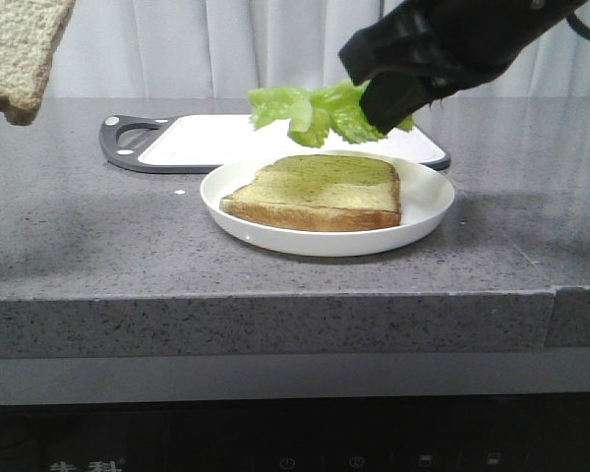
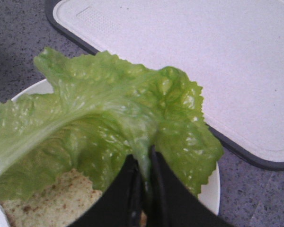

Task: Left arm grabs bread, right arm adds lettuce
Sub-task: 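Lift the lettuce and carry it over the bread on the plate, then lower the lettuce onto the bread, open the right gripper, withdraw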

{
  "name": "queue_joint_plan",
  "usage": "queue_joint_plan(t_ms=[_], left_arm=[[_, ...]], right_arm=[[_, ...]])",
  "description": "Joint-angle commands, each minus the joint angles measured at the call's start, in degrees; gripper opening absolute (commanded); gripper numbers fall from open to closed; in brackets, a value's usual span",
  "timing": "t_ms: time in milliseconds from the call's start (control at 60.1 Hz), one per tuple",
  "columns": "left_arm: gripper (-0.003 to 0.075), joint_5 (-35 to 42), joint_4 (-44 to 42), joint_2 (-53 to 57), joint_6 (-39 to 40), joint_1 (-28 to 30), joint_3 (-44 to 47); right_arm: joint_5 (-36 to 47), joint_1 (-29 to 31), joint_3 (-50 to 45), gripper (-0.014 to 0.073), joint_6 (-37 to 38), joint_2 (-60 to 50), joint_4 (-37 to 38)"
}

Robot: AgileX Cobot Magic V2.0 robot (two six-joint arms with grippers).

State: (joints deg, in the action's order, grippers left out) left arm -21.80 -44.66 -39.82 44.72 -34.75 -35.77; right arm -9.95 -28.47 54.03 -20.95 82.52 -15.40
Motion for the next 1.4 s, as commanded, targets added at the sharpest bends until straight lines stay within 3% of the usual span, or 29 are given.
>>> queue_joint_plan(t_ms=[0,316,582,748,1214,1297,1380], left_arm=[[-0.002,3.1,-0.9,0.2,0.5,-0.2,-1.8],[-0.002,2.9,-0.9,0.2,0.5,-0.2,-1.8],[-0.002,2.6,-0.9,0.2,0.5,-0.2,-1.8],[-0.0021,2.6,-0.9,0.2,0.5,-0.2,-1.8],[-0.002,2.6,-0.9,0.2,0.5,-0.2,-1.8],[-0.0021,2.7,-0.9,0.2,0.5,-0.2,-1.8],[-0.0021,2.7,-0.9,0.2,0.5,-0.2,-1.8]], right_arm=[[5.1,0.1,1.4,-0.0059,-0.4,-0.9,-0.3],[4.3,-0.1,1.4,-0.004,-0.3,3.3,-0.5],[3.1,-0.1,1.4,0.0326,-0.3,3.3,-0.5],[2.6,-0.1,1.5,0.0425,-0.3,1.7,-0.5],[-3.0,-0.1,1.5,0.0428,-0.3,-9.6,-0.1],[-3.9,-0.1,1.1,0.0379,-0.3,-12.9,-0.1],[-3.1,-0.1,-0.6,0.0258,-0.3,-16.7,-0.1]])
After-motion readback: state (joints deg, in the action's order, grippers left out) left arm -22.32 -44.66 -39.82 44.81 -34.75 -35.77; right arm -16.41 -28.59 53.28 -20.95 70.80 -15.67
